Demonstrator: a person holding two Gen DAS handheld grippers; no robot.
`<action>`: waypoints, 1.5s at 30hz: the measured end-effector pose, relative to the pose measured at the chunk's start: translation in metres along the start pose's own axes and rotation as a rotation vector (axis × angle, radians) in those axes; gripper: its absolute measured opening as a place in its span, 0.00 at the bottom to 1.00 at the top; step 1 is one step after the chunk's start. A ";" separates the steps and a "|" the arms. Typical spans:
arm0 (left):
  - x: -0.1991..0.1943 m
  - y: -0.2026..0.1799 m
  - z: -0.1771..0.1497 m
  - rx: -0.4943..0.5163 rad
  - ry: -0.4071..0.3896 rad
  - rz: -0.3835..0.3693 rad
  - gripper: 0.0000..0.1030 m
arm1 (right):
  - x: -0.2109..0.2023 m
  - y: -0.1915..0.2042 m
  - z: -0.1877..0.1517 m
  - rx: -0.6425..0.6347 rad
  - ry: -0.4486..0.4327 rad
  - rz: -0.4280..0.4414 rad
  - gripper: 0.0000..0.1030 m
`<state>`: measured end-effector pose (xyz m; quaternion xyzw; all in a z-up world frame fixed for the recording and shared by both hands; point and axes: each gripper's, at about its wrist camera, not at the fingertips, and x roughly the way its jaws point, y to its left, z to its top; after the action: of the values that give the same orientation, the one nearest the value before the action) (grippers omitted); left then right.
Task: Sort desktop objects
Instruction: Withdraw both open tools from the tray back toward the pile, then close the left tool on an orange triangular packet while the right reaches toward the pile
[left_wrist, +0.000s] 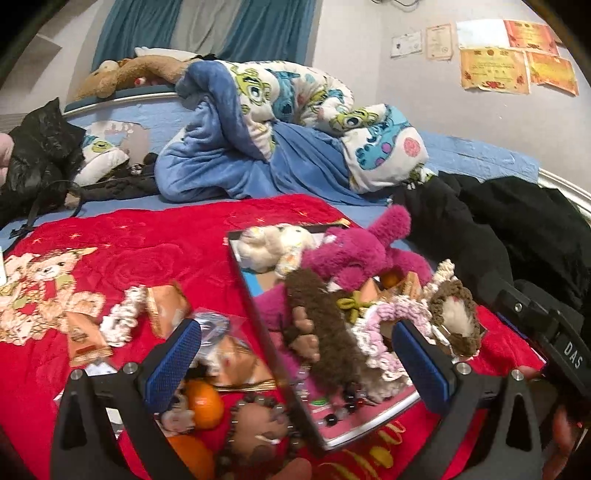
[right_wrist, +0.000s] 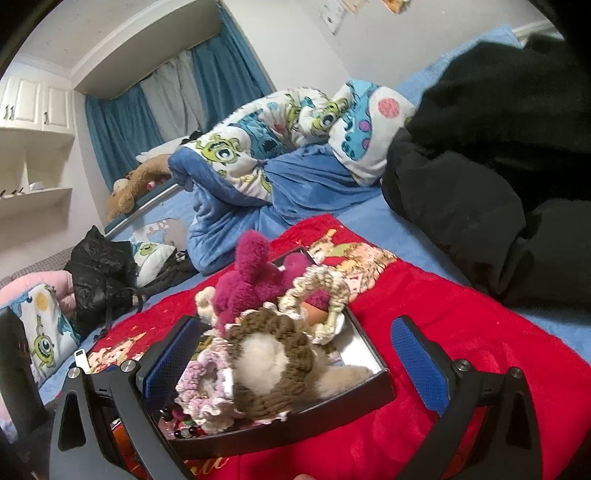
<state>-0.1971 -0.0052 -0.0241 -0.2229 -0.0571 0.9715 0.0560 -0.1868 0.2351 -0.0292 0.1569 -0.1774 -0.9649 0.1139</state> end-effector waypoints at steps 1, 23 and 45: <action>-0.003 0.004 0.001 -0.007 -0.001 0.005 1.00 | -0.001 0.005 0.000 -0.015 0.001 0.001 1.00; -0.066 0.129 0.005 -0.002 0.023 0.197 1.00 | 0.015 0.131 -0.031 -0.146 0.116 0.290 1.00; -0.001 0.181 0.007 0.048 0.118 0.301 1.00 | 0.071 0.189 -0.064 -0.189 0.269 0.392 1.00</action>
<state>-0.2150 -0.1846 -0.0419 -0.2845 0.0033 0.9552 -0.0815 -0.1999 0.0239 -0.0333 0.2349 -0.0968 -0.9071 0.3355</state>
